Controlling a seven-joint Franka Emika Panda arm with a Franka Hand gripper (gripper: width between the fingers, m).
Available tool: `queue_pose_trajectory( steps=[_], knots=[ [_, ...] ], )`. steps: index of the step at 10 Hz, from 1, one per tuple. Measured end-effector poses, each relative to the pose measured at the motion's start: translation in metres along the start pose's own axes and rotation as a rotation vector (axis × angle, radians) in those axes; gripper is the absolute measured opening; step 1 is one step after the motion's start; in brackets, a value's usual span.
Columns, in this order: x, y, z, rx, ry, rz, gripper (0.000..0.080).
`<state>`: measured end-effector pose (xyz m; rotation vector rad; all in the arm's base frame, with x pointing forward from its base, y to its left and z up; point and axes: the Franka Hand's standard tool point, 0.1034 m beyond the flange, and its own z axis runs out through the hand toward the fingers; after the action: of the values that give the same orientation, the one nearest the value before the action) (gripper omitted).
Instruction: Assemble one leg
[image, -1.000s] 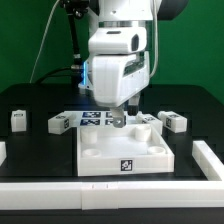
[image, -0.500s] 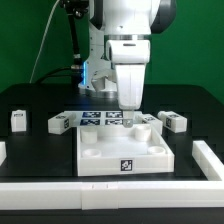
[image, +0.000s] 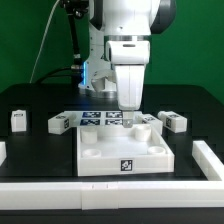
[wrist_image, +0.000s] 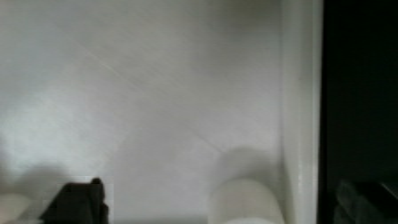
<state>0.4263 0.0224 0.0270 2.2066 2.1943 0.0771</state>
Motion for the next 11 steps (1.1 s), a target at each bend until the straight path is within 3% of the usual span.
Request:
queue_pose_trajectory(
  steps=[3, 7, 8, 9, 10, 11],
  knots=[
    [-0.006, -0.020, 0.019, 0.043, 0.007, -0.027, 0.0650],
    [-0.008, -0.016, 0.019, 0.039, 0.008, -0.017, 0.0623],
    [-0.008, -0.016, 0.019, 0.039, 0.008, -0.017, 0.0446],
    [-0.008, -0.016, 0.019, 0.039, 0.008, -0.017, 0.0446],
    [-0.008, -0.016, 0.020, 0.039, 0.008, -0.016, 0.0244],
    [-0.008, -0.016, 0.019, 0.039, 0.008, -0.016, 0.0111]
  ],
)
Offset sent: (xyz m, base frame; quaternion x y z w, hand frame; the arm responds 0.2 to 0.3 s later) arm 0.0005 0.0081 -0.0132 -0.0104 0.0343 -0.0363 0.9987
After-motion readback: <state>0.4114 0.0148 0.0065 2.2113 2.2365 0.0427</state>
